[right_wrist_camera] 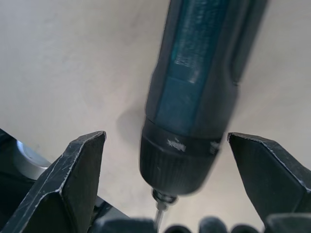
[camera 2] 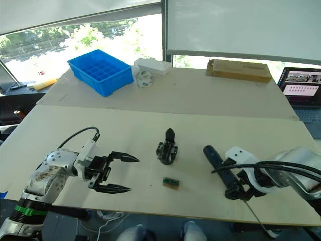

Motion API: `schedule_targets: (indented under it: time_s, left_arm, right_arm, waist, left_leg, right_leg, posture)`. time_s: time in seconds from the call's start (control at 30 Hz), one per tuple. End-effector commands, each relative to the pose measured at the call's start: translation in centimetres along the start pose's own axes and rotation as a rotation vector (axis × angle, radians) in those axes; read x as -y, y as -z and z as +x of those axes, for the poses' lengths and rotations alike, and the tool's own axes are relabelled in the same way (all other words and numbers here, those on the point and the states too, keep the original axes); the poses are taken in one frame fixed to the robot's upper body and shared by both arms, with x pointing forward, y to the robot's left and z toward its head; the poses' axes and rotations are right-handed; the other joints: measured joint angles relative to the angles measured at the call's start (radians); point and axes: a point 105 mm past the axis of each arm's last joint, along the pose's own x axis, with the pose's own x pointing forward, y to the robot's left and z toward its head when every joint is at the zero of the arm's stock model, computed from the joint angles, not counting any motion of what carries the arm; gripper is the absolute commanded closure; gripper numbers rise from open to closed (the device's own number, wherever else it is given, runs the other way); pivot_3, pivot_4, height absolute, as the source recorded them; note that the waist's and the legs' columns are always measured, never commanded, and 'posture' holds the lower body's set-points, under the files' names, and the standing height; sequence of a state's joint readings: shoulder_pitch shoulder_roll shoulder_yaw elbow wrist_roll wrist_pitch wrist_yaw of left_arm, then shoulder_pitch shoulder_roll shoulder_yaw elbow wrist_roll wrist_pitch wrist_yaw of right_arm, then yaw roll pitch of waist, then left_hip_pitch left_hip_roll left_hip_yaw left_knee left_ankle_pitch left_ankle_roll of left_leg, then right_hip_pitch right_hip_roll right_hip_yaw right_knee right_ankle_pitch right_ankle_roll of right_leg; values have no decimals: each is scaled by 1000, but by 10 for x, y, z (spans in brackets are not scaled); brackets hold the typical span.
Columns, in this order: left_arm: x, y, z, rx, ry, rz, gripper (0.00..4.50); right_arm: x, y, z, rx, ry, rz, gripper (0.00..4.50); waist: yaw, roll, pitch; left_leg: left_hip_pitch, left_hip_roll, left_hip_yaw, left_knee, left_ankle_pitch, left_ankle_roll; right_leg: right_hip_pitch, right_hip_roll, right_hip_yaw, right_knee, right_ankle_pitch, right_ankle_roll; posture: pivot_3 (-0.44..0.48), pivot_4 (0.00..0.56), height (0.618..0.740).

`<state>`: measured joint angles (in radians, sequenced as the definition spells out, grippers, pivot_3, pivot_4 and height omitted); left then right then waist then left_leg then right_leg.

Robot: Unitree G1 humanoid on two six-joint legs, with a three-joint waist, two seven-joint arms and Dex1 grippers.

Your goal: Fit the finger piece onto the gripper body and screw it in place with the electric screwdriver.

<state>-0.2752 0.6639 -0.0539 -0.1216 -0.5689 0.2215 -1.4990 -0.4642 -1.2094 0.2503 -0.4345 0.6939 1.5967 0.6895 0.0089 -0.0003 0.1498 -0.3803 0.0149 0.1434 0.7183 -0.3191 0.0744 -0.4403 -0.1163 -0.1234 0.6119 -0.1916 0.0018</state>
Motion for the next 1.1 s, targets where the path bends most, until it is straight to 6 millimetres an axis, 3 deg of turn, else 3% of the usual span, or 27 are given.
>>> schedule_targets:
  time_s: [0.03, 0.2, 0.47, 0.63, 0.73, 0.8, 0.9, 1.0, 1.1]
  left_arm:
    - [1, -8, 2, 6, 1, 44, 0]
    - [2, -8, 3, 6, -6, 46, 0]
    - [4, -6, 6, 3, -7, 42, 0]
    - [5, -3, 8, 10, 2, 29, 0]
    - [3, -2, 8, 21, -7, 21, 0]
    - [3, 0, 9, 24, -9, 13, 0]
    - [1, 6, 8, 30, -18, -3, 0]
    - [-8, 6, 3, 72, -66, -58, 0]
    - [-10, 17, -5, 11, -56, -19, 0]
  right_arm:
    - [9, -3, 0, 0, 52, 4, 59]
    - [16, -8, 3, 18, 78, 7, 59]
    - [23, 6, 2, -15, 81, -51, 2576]
    - [34, 6, -14, 135, 83, -31, 2608]
    - [43, 6, -40, 301, 87, 56, 2608]
    - [39, 1, -68, 511, 12, 113, 2608]
    - [27, -13, -127, 1016, -92, 85, 2609]
    - [18, -9, -140, 1137, 0, 54, 2609]
    - [-20, -20, -143, 1271, 28, -181, 2609]
  waist:
    - [0, 0, 0]
    - [-3, 0, 0]
    - [-3, 0, 0]
    - [7, -1, 0]
    - [10, 0, 0]
    - [10, 0, 0]
    - [2, 0, 0]
    - [3, 0, 0]
    - [3, -2, 0]
  left_leg:
    - [0, 0, 0, 0, 0, 0]
    - [0, 0, 0, 1, 0, 0]
    - [0, 0, 0, 2, 0, 0]
    - [-1, 0, -1, 2, 0, 0]
    - [-3, 0, 0, 3, 0, 0]
    - [-3, 0, 0, 3, 0, 0]
    - [-2, 1, 0, 3, 0, 0]
    - [2, 1, 0, 1, 0, 0]
    - [3, 1, 0, 0, 0, 0]
  right_leg:
    - [0, 0, 0, 0, 0, 0]
    - [1, 0, 0, 0, 0, 0]
    - [1, 0, -1, 0, 0, 1]
    - [1, 0, -2, -1, 0, 1]
    - [1, 0, -2, 0, 1, 2]
    - [1, 1, -2, 0, 1, 3]
    - [1, 4, -3, 0, 1, 3]
    - [3, 4, -2, 0, 1, 2]
    - [3, 4, 0, 0, 0, 2]
  posture:
    - [0, 150, 740]
    - [0, 150, 740]
    - [0, 150, 740]
    - [0, 150, 740]
    - [0, 150, 740]
    - [0, 150, 740]
    - [0, 150, 740]
    - [0, 150, 740]
    - [0, 150, 740]
